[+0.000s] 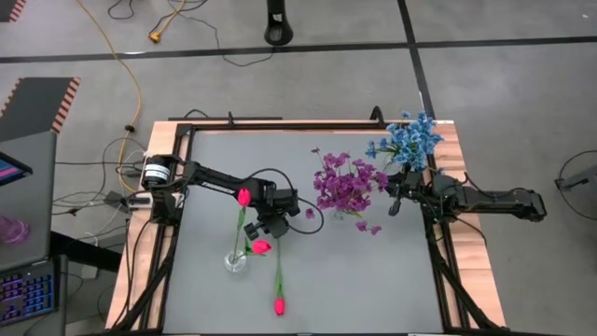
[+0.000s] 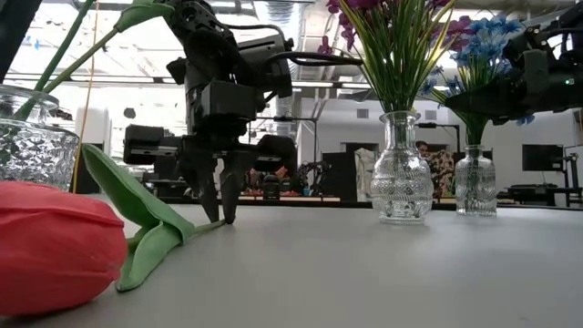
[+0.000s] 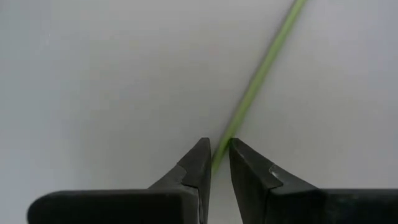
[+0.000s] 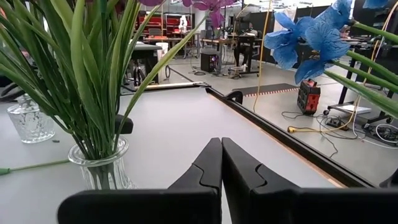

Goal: Sort flowers into vase by color
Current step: Put the pink tulip into the bottom transparent vase

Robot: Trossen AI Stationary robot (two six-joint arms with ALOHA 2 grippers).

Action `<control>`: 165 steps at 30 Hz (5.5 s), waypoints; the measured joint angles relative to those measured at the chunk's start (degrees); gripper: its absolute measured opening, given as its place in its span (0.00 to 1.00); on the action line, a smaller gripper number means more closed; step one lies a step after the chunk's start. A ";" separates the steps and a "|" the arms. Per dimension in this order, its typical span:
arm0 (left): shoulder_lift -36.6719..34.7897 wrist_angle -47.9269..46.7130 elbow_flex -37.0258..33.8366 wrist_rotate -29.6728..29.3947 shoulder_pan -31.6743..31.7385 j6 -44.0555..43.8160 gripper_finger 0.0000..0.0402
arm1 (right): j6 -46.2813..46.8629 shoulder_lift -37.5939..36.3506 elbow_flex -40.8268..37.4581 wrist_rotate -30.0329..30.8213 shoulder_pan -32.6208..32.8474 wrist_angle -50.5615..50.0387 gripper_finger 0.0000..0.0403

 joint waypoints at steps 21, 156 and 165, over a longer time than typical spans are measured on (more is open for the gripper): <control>0.00 -1.18 0.02 -7.43 -2.01 3.57 0.08 | 0.00 0.00 0.00 0.03 0.00 0.00 0.08; -68.22 -3.78 -16.59 -7.91 5.03 -40.03 0.00 | -0.01 0.00 -0.02 0.04 -0.01 0.00 0.08; -69.79 -9.02 -16.57 -12.64 5.03 -46.64 0.00 | -0.02 0.00 -0.02 0.04 0.00 0.00 0.08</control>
